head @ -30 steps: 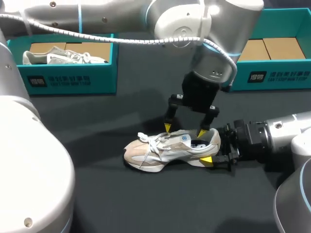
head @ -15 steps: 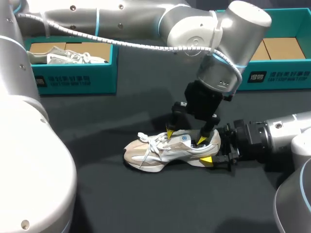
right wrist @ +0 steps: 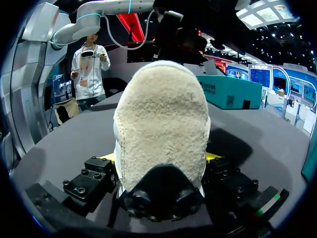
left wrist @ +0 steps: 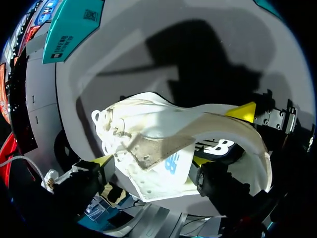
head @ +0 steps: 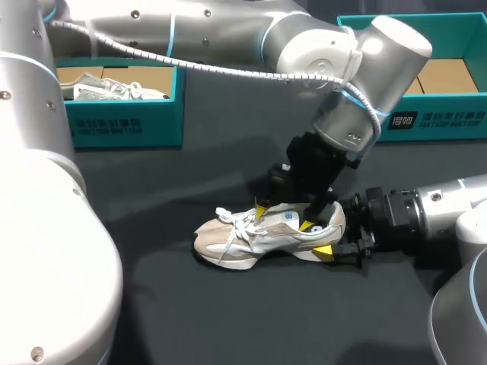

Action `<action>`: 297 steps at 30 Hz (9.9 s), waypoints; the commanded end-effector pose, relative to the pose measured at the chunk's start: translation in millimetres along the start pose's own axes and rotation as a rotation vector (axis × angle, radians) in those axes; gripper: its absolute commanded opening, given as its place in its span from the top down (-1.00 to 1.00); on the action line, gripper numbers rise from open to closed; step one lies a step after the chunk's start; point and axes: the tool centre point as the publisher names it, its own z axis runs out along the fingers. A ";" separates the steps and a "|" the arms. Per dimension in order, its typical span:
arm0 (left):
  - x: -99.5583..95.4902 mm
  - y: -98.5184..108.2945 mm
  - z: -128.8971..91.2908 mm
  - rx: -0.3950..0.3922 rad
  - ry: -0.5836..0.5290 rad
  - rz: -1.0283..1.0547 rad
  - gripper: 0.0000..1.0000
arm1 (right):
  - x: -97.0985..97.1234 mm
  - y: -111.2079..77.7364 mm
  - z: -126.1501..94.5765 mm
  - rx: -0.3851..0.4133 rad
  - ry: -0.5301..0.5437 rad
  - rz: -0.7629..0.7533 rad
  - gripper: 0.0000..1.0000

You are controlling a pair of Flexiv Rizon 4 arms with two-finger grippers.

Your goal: Take the shoe out of the shoebox, open the shoe tongue, remove and reinsert the insole, then place the shoe into the shoebox

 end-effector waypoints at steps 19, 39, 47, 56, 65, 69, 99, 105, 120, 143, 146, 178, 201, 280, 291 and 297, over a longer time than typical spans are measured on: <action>-13.8 1.5 -12.3 0.021 0.018 0.042 0.31 | 1.2 0.4 -0.8 0.003 -0.002 0.000 1.00; -72.8 23.0 -5.2 0.116 0.276 -0.103 1.00 | 1.2 0.4 -0.8 0.003 -0.002 0.000 1.00; -95.4 21.8 10.2 0.112 0.365 -0.174 1.00 | 1.2 0.4 -0.8 0.003 -0.002 0.000 1.00; -101.8 20.2 37.6 0.106 0.361 -0.185 1.00 | 1.2 0.4 -0.8 0.003 -0.002 0.000 1.00; -104.6 15.5 66.8 0.078 0.303 -0.182 0.39 | 1.2 0.4 -0.8 0.003 -0.002 0.000 1.00; -112.4 16.7 75.4 0.080 0.273 -0.178 0.10 | 1.2 0.4 -0.8 0.003 -0.002 0.000 1.00; -94.2 43.7 -73.5 0.429 0.459 0.349 -0.31 | 1.2 0.4 -0.8 0.003 -0.002 0.000 1.00; -100.6 45.0 -98.1 0.293 0.474 1.124 1.00 | 1.2 0.4 -0.8 0.003 -0.002 0.000 1.00; -92.0 39.9 -101.0 0.315 0.427 1.331 1.00 | 1.2 0.4 -0.8 0.003 -0.002 0.000 1.00; -35.9 20.4 -80.1 0.575 0.270 1.532 1.00 | 1.2 0.4 -0.8 0.003 -0.002 0.000 1.00; -23.2 11.8 -72.2 0.574 0.292 1.560 1.00 | 1.2 0.4 -0.8 0.003 -0.002 0.000 1.00; 33.5 -7.4 -22.7 0.567 0.347 1.673 1.00 | 1.2 0.4 -0.8 0.003 -0.002 0.000 1.00; 23.9 -9.0 29.3 0.512 0.347 1.764 1.00 | 1.2 0.4 -0.8 0.003 -0.002 0.000 1.00; -7.1 -19.6 -14.1 0.820 0.664 1.654 1.00 | 1.2 0.4 -0.8 0.003 -0.002 0.000 1.00; 23.3 -25.6 -45.4 0.869 0.587 1.620 1.00 | 1.2 0.4 -0.8 0.003 -0.002 0.000 1.00; 22.2 -19.6 -46.2 0.906 0.550 1.602 0.65 | 1.2 0.4 -0.8 0.003 -0.002 0.000 1.00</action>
